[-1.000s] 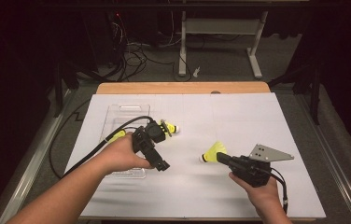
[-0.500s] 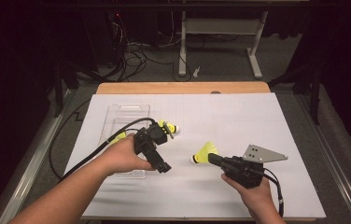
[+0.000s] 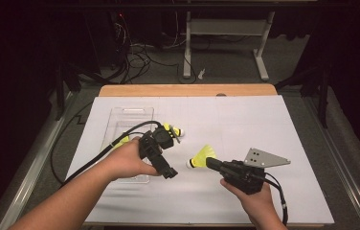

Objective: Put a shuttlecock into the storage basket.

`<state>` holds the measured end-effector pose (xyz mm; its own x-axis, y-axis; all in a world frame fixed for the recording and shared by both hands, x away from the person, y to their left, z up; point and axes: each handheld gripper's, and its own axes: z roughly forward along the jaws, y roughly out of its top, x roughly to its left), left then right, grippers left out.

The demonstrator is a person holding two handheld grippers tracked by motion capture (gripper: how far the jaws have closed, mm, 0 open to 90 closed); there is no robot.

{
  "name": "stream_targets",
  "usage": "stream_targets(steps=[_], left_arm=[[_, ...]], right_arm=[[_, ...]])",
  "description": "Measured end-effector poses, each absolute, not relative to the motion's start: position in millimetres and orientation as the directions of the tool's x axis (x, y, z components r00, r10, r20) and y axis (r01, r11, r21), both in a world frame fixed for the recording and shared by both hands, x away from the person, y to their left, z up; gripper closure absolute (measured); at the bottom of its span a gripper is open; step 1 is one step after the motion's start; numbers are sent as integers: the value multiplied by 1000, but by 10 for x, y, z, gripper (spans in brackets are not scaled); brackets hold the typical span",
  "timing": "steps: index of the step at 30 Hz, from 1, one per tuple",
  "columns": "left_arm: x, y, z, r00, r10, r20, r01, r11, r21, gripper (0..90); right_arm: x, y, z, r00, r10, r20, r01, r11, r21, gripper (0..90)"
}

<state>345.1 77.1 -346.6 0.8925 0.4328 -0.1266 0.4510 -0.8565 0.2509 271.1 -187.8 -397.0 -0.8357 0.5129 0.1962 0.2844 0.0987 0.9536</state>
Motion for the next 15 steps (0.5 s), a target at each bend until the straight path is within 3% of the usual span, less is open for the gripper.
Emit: stream_targets(steps=[15], left_arm=[[3410,644,-3478,905,405,-132,426,-868,255,12]], right_arm=[[2662,-1811,-3910,-851,485,203,273,78,959,900]])
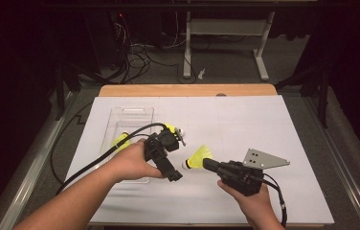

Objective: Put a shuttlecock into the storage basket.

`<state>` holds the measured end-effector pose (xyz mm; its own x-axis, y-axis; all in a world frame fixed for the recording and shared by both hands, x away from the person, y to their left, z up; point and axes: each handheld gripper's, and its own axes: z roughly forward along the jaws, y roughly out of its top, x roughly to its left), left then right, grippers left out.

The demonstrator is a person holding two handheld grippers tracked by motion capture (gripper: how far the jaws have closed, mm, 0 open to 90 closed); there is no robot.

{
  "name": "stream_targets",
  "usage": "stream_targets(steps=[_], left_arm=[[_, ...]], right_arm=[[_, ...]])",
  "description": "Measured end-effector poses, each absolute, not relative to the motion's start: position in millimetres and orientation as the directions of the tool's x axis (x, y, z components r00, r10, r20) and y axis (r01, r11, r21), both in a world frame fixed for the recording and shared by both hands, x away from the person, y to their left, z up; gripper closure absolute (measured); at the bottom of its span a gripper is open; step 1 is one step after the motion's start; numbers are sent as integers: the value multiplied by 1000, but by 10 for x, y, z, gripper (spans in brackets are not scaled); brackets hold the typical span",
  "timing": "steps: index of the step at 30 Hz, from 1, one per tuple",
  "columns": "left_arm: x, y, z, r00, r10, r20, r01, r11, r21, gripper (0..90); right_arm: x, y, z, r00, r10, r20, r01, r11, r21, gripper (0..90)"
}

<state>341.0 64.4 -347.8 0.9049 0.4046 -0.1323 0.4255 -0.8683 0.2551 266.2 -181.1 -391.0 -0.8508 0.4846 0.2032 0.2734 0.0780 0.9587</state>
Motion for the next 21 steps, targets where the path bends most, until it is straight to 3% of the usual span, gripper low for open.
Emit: stream_targets(steps=[21], left_arm=[[3356,597,-3492,916,375,-144,401,-876,269,60]], right_arm=[[2669,-1785,-3921,-854,475,210,278,77,957,900]])
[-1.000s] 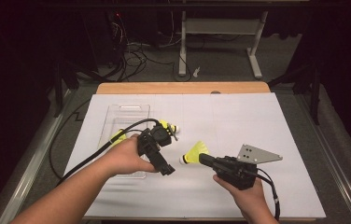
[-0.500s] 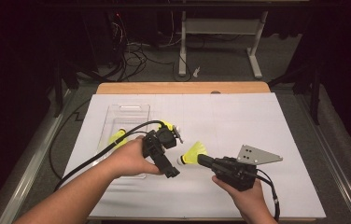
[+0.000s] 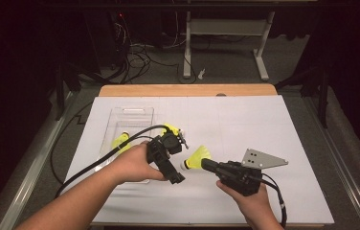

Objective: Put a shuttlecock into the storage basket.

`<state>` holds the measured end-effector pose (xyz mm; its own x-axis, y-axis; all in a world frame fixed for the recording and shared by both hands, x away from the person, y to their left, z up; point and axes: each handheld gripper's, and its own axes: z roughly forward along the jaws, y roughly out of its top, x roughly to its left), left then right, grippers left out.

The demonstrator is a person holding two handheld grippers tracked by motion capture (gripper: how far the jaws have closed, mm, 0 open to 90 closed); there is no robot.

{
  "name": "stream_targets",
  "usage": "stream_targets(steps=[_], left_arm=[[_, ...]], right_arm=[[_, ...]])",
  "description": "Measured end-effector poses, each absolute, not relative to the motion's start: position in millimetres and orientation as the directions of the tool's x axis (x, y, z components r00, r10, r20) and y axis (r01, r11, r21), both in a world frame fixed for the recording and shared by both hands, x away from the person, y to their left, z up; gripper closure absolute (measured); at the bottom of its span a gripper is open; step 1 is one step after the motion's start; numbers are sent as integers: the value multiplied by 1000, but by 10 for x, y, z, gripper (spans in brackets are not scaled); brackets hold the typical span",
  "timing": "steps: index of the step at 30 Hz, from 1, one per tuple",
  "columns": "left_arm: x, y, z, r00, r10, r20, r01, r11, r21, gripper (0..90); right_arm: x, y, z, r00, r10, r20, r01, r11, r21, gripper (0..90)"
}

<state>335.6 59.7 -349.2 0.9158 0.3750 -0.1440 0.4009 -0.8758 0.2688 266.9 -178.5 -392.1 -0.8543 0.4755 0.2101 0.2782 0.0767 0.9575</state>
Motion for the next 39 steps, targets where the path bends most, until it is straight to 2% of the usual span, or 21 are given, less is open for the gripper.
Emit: stream_targets(steps=[10,20,36,39], left_arm=[[3364,589,-3509,919,358,-165,391,-880,267,153],[3363,576,-3539,923,342,-176,379,-887,264,207],[3371,571,-3551,928,313,-205,362,-886,289,447],[3370,578,-3548,929,313,-199,362,-884,297,452]], right_arm=[[2686,-1791,-3946,-851,478,217,286,76,955,900],[2690,-1734,-3979,-857,456,240,304,72,950,900],[2691,-1644,-4029,-863,438,249,315,84,945,900],[2691,-1631,-4034,-865,436,250,316,86,945,900]])
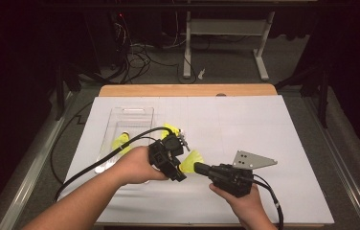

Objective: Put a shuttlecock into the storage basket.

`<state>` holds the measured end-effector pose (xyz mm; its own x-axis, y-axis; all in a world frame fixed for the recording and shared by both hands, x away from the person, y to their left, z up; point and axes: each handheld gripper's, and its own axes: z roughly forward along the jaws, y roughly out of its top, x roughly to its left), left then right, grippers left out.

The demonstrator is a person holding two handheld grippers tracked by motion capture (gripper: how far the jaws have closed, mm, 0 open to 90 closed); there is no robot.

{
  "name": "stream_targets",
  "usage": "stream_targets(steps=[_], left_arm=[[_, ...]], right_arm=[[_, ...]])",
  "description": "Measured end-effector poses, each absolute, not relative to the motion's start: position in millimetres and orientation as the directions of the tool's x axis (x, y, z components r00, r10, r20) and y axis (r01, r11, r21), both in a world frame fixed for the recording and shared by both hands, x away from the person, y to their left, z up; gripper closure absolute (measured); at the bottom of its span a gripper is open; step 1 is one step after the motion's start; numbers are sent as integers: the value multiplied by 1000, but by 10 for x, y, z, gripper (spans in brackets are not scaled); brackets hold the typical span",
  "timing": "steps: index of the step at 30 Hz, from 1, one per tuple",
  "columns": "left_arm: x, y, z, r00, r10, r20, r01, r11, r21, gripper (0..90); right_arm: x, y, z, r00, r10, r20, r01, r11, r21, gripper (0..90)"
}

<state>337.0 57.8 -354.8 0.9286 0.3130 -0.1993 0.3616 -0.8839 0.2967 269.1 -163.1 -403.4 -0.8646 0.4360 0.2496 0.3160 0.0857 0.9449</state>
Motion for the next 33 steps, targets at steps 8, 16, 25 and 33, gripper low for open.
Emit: stream_targets(steps=[8,16,25,33], left_arm=[[3363,555,-3584,931,305,-199,353,-888,295,520],[3362,550,-3595,936,299,-188,344,-891,295,615],[3349,549,-3601,943,287,-171,326,-901,286,640],[3352,543,-3613,941,286,-181,326,-907,266,642]], right_arm=[[2695,-1629,-4040,-863,438,251,317,84,945,900],[2697,-1651,-4050,-860,443,253,320,83,944,900],[2699,-1650,-4060,-861,445,247,318,91,944,900],[2683,-1633,-4065,-868,441,227,306,115,945,900]])
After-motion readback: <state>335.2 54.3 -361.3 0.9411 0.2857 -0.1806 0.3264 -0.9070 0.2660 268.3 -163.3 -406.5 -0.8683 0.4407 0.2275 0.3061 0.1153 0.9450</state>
